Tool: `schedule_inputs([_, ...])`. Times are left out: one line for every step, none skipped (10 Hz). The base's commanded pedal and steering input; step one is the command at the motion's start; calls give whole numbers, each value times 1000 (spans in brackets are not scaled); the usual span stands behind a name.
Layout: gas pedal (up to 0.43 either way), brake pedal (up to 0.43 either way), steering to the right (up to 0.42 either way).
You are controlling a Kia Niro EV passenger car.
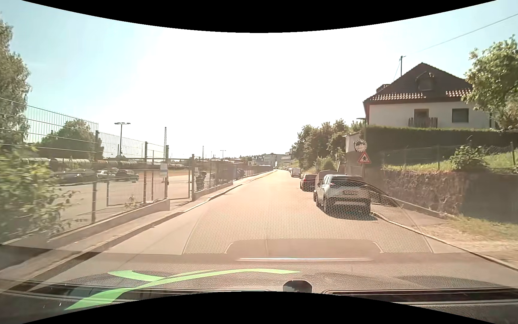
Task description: Follow the waypoints while adhering to traffic rules and regulations
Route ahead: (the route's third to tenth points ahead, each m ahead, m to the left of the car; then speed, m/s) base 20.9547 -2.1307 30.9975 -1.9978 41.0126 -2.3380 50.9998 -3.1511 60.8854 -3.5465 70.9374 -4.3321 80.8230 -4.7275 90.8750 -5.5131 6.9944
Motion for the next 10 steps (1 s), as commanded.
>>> schedule_inputs([169, 0, 0])
schedule_inputs([169, 0, -6])
schedule_inputs([169, 0, -6])
schedule_inputs([169, 0, -6])
schedule_inputs([169, 0, -5])
schedule_inputs([169, 0, -3])
schedule_inputs([169, 0, 2])
schedule_inputs([169, 0, 4])
schedule_inputs([169, 0, 4])
schedule_inputs([169, 0, 4])
